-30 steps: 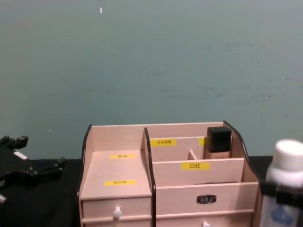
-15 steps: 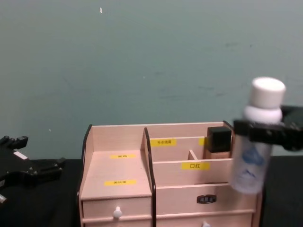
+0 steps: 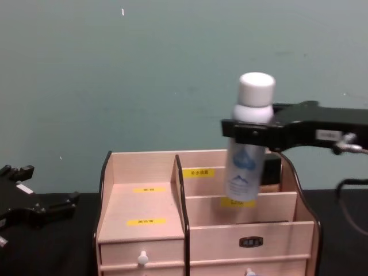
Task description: Pick up the facial cleanser and watermelon frost from the table and place them into the tiered storage box.
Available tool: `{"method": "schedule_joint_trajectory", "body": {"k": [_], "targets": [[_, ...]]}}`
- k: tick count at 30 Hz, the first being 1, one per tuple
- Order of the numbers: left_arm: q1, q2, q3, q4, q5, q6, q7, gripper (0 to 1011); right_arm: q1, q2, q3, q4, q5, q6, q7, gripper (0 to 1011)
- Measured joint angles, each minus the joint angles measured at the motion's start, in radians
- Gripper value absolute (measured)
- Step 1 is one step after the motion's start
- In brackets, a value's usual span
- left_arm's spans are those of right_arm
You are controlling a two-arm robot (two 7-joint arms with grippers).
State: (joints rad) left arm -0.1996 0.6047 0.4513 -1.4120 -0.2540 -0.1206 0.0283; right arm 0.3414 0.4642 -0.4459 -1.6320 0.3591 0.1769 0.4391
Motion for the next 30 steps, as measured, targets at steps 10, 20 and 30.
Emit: {"method": "schedule_joint_trajectory", "body": {"k": [10,20,30], "targets": [[0.0,0.0,0.0,0.0,0.0,0.0,0.0,1010,0.104,-0.104,-0.042,0.146,-0.055,-0.03,-0.02,593],[0.0,0.0,0.0,0.0,0.0,0.0,0.0,1010,0.152,-0.16,-0.049,0.231,-0.091,-0.046,-0.033,593],[0.0,0.0,0.0,0.0,0.0,0.0,0.0,1010,0.175,-0.187,-0.043,0.284,-0.109,-0.046,-0.03,593]]}}
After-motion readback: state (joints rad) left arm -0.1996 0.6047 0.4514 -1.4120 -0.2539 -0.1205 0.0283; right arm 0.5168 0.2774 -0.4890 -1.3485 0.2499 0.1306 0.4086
